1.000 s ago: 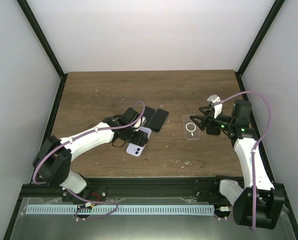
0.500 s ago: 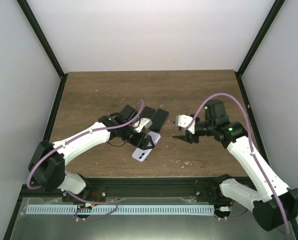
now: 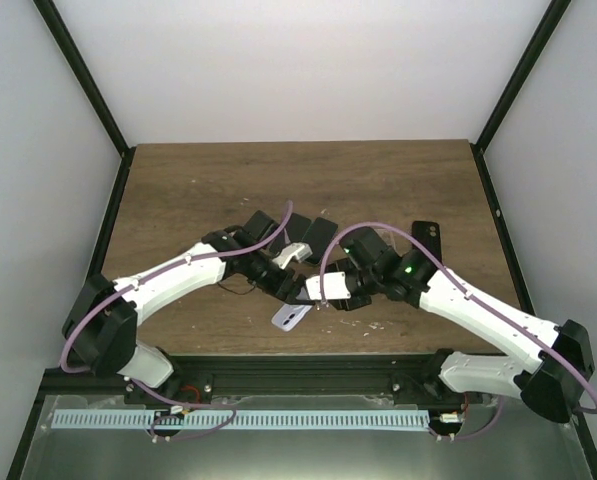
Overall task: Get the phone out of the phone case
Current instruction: Pick up the phone at the center of the board.
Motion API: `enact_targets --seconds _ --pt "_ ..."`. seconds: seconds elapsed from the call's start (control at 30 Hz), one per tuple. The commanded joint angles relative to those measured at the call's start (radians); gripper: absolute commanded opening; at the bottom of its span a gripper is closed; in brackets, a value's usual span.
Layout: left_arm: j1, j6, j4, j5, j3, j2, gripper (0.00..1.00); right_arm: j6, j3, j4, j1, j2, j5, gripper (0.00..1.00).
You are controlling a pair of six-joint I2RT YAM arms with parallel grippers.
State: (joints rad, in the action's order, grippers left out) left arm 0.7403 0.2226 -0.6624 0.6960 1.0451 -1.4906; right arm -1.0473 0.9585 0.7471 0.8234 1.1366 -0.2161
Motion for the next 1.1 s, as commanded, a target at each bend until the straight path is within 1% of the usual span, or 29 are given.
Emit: enact_targets --seconds 0.0,0.07,0.27,0.4,0.53,0.6,0.63,0.67,0.77,0.87,0.93,1.0,1.07 --pt "0.004 -0.023 0.035 0.089 0.026 -0.011 0.52 -0.07 -0.007 -0.029 0.063 0.01 0.119 0.48" --pt "0.004 -0.03 0.024 0.099 0.03 -0.022 0.52 -0.09 -0.024 -0.045 0.079 0.016 0.157 0.46" --pt "0.003 -0.038 0.013 0.114 0.039 -0.044 0.5 -0.139 -0.038 -0.071 0.127 0.036 0.237 0.35" --pt "-0.009 -0.029 0.009 0.115 0.042 -0.063 0.47 -0.162 -0.034 -0.069 0.147 0.06 0.26 0.24" --pt "-0.037 -0.026 0.021 0.144 0.041 -0.079 0.45 -0.195 -0.034 -0.059 0.151 0.065 0.275 0.18" --pt "-0.057 -0.025 0.031 0.165 0.04 -0.074 0.45 -0.201 -0.033 -0.051 0.151 0.062 0.284 0.09" --pt "-0.067 -0.021 0.034 0.163 0.039 -0.068 0.48 -0.199 -0.034 -0.05 0.15 0.061 0.286 0.04" --pt "-0.079 -0.012 0.038 0.142 0.034 -0.057 0.54 -0.193 -0.033 -0.047 0.151 0.056 0.288 0.02" --pt "-0.111 0.031 0.082 0.031 -0.011 0.006 0.72 -0.163 -0.036 -0.04 0.143 0.028 0.257 0.01" --pt "-0.136 0.098 0.199 -0.016 -0.083 0.115 0.8 -0.106 -0.032 -0.019 0.102 0.007 0.183 0.01" --pt "-0.14 0.131 0.284 -0.074 -0.137 0.212 0.87 -0.073 -0.04 -0.009 0.066 -0.012 0.123 0.01" --pt "-0.139 0.169 0.359 -0.163 -0.193 0.313 0.97 -0.035 -0.059 -0.008 0.028 -0.036 0.067 0.01" --pt "-0.141 0.197 0.421 -0.229 -0.245 0.401 1.0 0.003 -0.081 -0.011 -0.01 -0.067 0.006 0.01"
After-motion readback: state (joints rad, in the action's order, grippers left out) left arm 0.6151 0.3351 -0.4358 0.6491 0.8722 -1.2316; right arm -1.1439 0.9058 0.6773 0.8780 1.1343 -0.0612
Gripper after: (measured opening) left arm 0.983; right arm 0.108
